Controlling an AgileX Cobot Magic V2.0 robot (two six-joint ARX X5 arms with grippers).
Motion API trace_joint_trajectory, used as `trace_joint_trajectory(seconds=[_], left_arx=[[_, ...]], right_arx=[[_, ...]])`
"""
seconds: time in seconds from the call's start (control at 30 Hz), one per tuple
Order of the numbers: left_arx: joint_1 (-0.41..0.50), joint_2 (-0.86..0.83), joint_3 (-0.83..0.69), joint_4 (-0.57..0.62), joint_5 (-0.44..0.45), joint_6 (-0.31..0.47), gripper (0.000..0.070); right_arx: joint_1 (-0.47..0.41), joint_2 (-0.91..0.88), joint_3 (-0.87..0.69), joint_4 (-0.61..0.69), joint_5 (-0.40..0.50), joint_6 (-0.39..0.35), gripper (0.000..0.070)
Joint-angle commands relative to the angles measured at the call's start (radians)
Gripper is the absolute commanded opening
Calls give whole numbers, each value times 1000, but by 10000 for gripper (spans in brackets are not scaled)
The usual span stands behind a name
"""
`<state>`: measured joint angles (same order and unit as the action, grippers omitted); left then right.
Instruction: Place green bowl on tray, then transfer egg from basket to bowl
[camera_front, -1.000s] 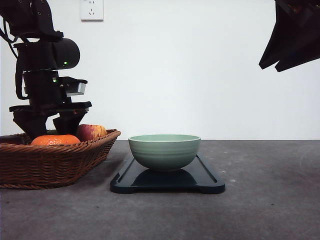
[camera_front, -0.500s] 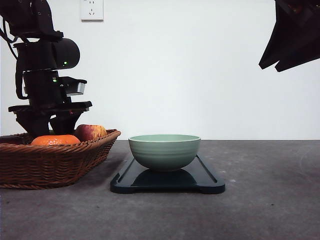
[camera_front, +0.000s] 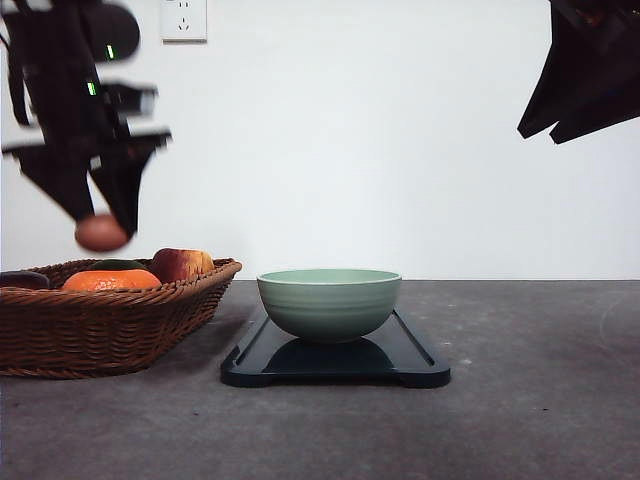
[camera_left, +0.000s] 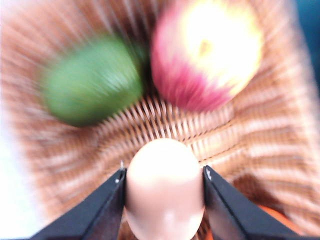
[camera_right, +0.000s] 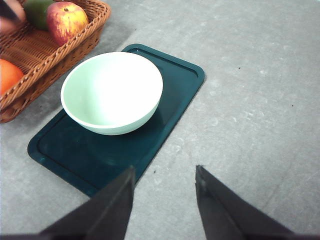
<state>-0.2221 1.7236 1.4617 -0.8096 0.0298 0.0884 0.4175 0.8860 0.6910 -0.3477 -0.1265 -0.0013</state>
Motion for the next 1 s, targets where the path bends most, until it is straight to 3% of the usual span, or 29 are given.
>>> trace_joint_trajectory(seconds=[0.0,0.13,0.33,0.6,0.97], left_arx=[[-12,-20,23,3,7,-9,188],[-40,-93,23,35,88,-33,188],[-106,-124,23,159,209,-135,187],[-248,-82,22,323,190,-160,187],[-390,104,22,391,66,-153,187]], right_arx=[[4,8,2,10,4,1,238],[4,8,2,11,4,1,238],[4,8,2,11,4,1,238],[3,8,2,11,4,0,238],[3,8,2,11,4,0,238]])
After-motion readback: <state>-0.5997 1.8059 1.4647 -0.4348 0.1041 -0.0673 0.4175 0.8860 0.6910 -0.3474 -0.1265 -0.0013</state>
